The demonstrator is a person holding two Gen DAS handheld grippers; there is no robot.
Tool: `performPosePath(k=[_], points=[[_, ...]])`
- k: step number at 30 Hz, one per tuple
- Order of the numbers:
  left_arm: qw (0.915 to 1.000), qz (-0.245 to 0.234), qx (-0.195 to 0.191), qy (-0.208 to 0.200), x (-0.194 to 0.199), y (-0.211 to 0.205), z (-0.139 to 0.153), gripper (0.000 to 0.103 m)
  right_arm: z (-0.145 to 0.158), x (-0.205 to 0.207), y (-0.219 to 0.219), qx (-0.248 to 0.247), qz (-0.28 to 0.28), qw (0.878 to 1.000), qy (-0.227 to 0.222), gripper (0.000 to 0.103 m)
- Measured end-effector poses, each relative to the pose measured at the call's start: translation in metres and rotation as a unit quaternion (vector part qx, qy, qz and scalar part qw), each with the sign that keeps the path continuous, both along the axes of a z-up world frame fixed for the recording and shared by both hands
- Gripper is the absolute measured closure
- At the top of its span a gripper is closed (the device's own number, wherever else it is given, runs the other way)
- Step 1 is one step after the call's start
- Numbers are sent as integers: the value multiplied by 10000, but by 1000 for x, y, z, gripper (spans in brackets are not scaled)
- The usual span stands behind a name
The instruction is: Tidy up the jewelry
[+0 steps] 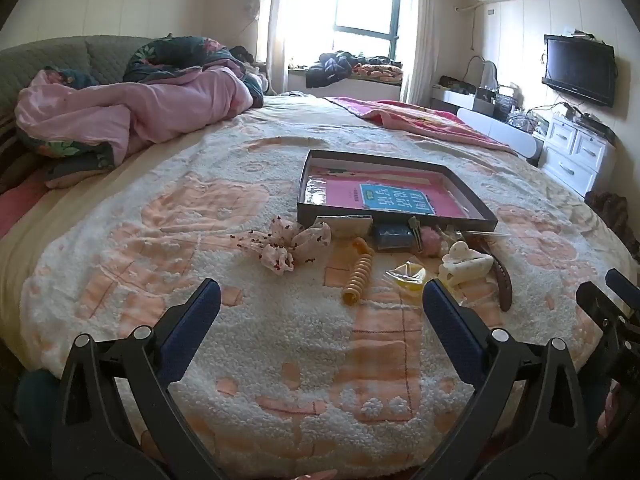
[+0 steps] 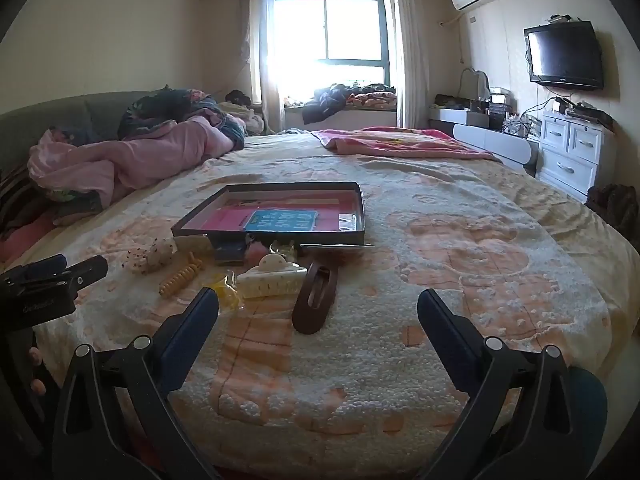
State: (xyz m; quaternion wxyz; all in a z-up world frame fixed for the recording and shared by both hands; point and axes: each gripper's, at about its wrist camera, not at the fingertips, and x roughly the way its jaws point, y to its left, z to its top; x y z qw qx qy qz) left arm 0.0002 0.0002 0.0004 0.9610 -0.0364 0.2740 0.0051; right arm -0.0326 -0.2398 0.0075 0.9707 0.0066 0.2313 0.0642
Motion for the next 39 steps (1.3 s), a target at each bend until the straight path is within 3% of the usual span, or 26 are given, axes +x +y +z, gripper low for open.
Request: performPosePath(k=[39], points=[[10000,53,-30,-24,2,-9,9,10,5,0,1,28,3,10000,-72,6]])
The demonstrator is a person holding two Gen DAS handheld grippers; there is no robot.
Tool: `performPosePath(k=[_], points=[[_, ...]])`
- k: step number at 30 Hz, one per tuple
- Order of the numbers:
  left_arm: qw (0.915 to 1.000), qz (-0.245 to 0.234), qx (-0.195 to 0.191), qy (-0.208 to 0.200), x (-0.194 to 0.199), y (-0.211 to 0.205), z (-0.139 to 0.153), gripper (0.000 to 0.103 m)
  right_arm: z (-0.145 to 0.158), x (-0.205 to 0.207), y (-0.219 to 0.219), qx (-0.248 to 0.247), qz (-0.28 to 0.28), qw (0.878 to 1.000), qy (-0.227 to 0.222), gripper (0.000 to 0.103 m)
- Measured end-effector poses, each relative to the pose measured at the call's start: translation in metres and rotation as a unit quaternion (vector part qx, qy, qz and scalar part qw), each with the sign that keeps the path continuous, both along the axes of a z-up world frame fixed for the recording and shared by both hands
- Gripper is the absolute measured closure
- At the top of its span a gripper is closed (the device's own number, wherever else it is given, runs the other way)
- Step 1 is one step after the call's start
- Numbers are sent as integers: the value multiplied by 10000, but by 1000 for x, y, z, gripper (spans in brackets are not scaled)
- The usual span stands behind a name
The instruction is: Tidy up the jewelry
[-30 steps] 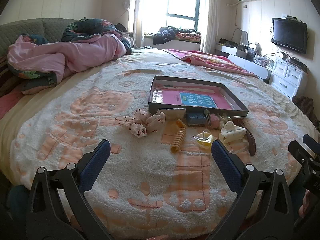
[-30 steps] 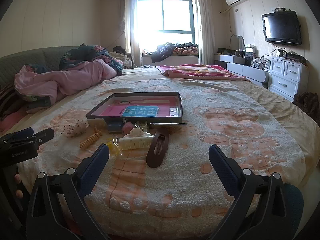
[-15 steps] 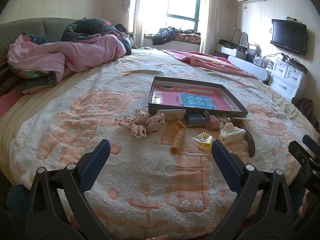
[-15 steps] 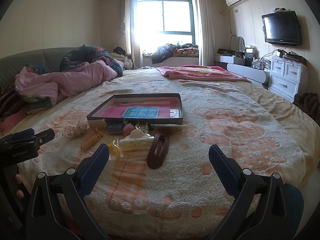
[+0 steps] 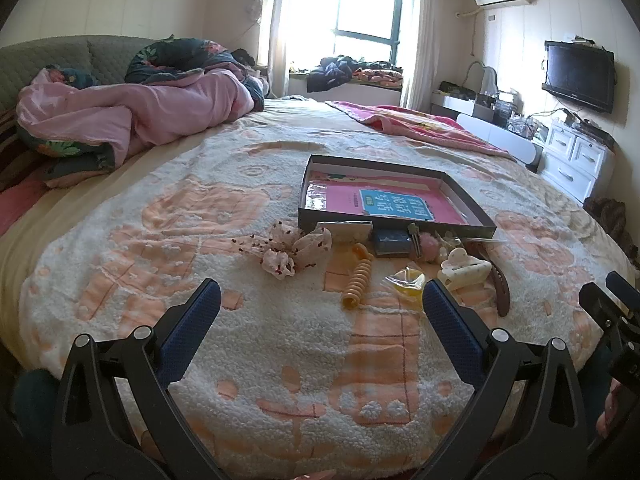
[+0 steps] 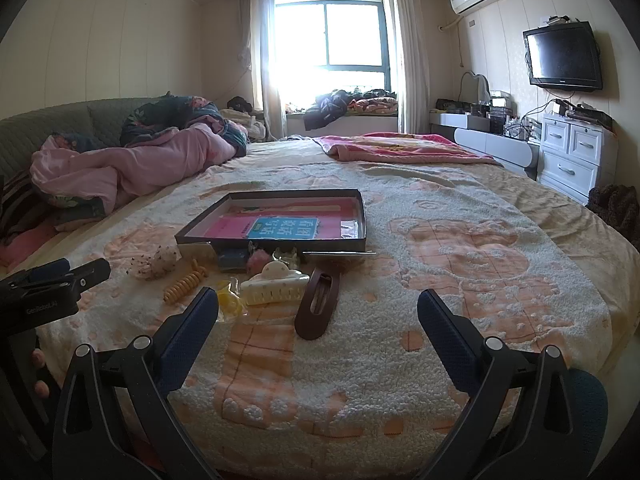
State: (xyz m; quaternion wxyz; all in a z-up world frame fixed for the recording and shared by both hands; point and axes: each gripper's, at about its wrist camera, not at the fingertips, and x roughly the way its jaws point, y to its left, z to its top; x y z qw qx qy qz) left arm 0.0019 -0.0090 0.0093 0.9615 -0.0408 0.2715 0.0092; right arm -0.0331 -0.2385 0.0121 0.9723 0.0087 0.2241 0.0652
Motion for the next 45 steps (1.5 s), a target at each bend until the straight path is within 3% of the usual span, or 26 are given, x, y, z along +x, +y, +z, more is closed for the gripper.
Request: performPosePath(k=[17,26,37,45], points=[[10000,34,-90,-9,1,17,-1,10,2,1,4,-123,-51,9999,23,6],[9996,218,-150,71,8,29,-10,10,-5,17,16,-229,323,9991,166,6],[9984,322,-250,396,30,40,-21,10,-26,69,27,-468,466,9940,873,6],[9955,336,-349,809,64,46,-34,10,-40,111,10,-311,352,9901,1323,6]])
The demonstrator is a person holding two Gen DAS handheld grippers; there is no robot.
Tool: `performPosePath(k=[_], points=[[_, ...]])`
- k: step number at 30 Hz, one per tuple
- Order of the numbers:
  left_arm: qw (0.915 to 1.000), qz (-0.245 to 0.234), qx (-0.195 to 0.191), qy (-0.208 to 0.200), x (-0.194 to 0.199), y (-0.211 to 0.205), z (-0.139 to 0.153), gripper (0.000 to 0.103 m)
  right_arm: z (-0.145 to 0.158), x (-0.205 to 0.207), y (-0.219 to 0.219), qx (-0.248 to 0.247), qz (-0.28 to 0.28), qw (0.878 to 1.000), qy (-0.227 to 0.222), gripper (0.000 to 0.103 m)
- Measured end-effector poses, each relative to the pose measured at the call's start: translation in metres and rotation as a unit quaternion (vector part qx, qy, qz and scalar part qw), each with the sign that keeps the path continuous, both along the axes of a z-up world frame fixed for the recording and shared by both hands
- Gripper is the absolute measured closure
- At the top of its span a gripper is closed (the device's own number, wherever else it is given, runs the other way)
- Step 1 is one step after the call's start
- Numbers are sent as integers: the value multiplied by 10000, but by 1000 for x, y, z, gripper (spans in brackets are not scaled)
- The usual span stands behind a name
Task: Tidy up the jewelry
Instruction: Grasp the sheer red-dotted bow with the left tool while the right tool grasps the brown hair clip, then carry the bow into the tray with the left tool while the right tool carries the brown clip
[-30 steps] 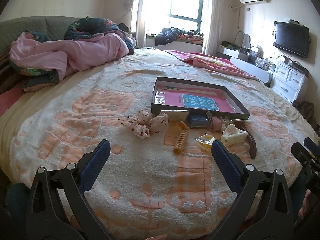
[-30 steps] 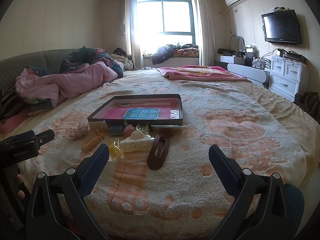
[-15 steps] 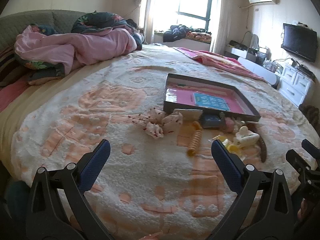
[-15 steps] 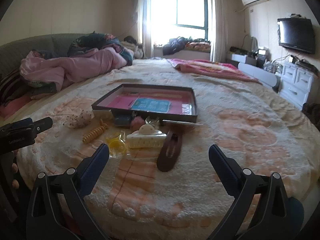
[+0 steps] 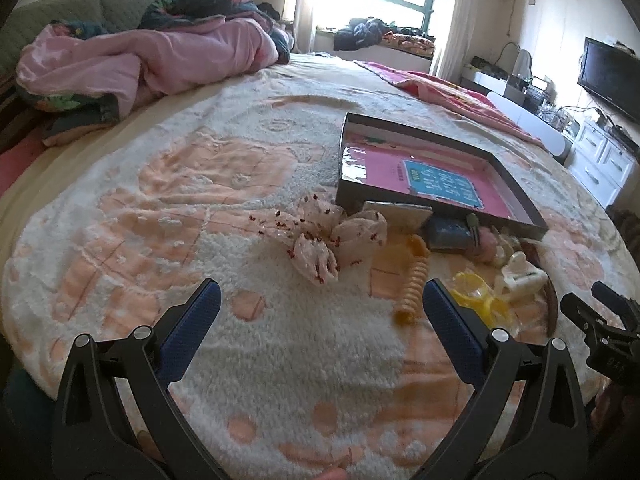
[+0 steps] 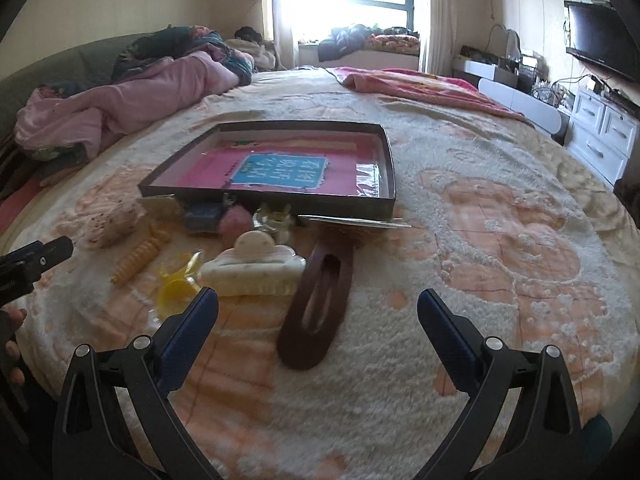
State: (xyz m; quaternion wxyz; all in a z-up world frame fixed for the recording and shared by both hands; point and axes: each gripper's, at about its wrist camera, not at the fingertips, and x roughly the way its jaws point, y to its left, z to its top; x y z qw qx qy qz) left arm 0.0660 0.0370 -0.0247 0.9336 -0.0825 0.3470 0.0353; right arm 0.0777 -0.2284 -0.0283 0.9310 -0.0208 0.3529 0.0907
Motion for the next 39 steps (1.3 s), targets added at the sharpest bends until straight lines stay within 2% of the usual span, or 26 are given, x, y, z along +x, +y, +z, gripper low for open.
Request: performPosePath(k=[5,7,10,12,14,18,19,22,24,27,29,31,35,39], points=[[9999,61,56,63,19,7,-4,10,-10,21,-8,178,30,9993,324,11],[10000,62,31,69,28,11,-6,10,-15,29,-9,187,60,9987,468,19],[9997,-13,-123,207,42,16,-12,10,-22,36,-9,207,108,9978,625,23],[9995,14,-68,320,53,17,-18,10,-28,39,-9,217,148,9970,733,28],[9990,17,-90,437,61,18,-23,10,-32,42,-10,199,116,9969,746,36],[9971,-99,-229,716,78,20,-36,11,-34,44,-12,265,208,9967,733,43],[9964,-125,-227,803,82,19,-39,12,-34,44,-12,284,242,9967,723,48],[9960,-197,-199,852,85,16,-42,21,-33,43,-12,335,421,9963,676,60],[9959,-265,-209,844,85,14,-43,29,-32,41,-11,315,471,9963,644,61],[9957,-377,-242,806,83,14,-40,45,-32,37,-16,434,518,9957,637,63],[9957,-439,-316,749,84,15,-38,63,-31,36,-17,497,543,9952,638,67],[9954,-473,-423,718,81,18,-37,71,-29,32,-18,542,576,9949,634,69],[9951,-534,-579,597,74,19,-30,79,-25,27,-21,680,598,9938,641,75],[9955,-615,-539,489,63,17,-22,83,-22,22,-26,757,597,9934,627,82]])
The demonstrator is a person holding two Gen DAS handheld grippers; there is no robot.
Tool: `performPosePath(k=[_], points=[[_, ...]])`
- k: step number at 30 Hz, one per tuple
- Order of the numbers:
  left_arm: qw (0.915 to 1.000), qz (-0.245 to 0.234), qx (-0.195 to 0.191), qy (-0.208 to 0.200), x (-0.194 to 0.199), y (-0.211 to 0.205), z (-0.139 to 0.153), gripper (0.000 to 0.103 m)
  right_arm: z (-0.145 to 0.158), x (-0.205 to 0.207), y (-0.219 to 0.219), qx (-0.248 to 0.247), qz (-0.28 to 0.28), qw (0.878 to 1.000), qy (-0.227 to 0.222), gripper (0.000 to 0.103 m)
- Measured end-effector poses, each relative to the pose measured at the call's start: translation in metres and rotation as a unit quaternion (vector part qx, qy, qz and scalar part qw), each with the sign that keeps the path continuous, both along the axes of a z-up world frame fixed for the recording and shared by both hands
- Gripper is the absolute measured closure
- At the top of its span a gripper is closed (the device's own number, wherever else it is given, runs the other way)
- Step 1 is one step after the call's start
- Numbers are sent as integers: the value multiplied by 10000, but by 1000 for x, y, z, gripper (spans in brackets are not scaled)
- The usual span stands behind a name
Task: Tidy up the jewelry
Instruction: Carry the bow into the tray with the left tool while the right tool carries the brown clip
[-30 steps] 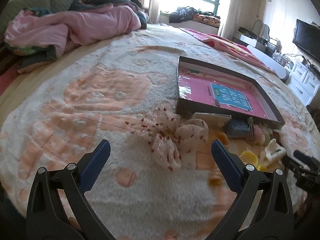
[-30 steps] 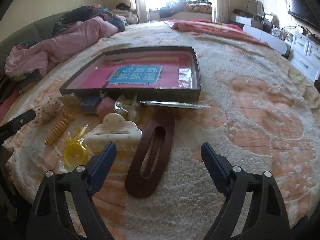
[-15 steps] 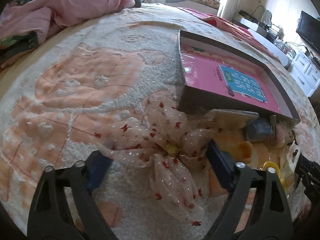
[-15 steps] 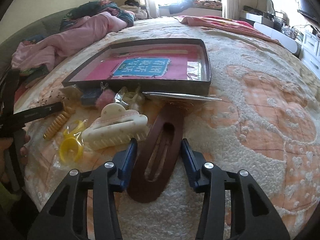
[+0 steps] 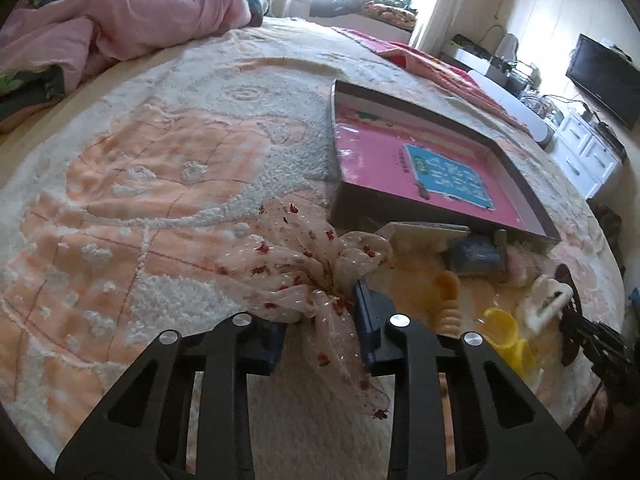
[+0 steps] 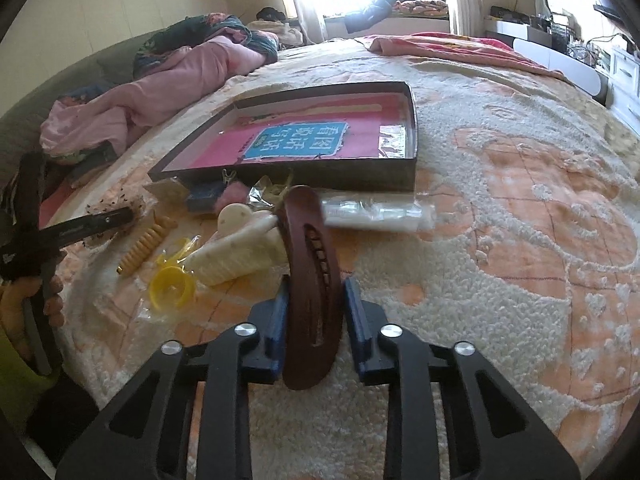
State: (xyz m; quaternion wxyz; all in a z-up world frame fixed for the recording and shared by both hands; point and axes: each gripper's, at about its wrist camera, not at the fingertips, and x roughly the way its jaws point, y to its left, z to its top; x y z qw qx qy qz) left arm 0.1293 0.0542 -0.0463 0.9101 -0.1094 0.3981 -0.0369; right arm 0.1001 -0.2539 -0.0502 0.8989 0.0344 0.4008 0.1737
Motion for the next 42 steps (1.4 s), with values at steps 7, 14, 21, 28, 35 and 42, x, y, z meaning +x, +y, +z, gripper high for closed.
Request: performPosePath(k=[7,14,21,28,35,42], points=[[9993,-266,-41,-248,-24,-13,21,83,0,-3,-18,44,-171,9998,67,93],[9968,-663,-44,-445,-30,-38,39,83,17,-4,-40,112,-408,9990,-144,93],[9940,-950,39,-542,-8,-62,42,83,38,13,-44,8,-457,9982,-379,93],[9926,-1037,89,-618,19,-72,45,83,51,49,-29,-74,-345,9980,-524,93],[9928,-1061,118,-542,58,-76,47,83,54,85,-8,-183,-237,9981,-541,93],[9951,-921,168,-327,91,-70,35,83,39,125,7,-140,-200,9996,-157,93]])
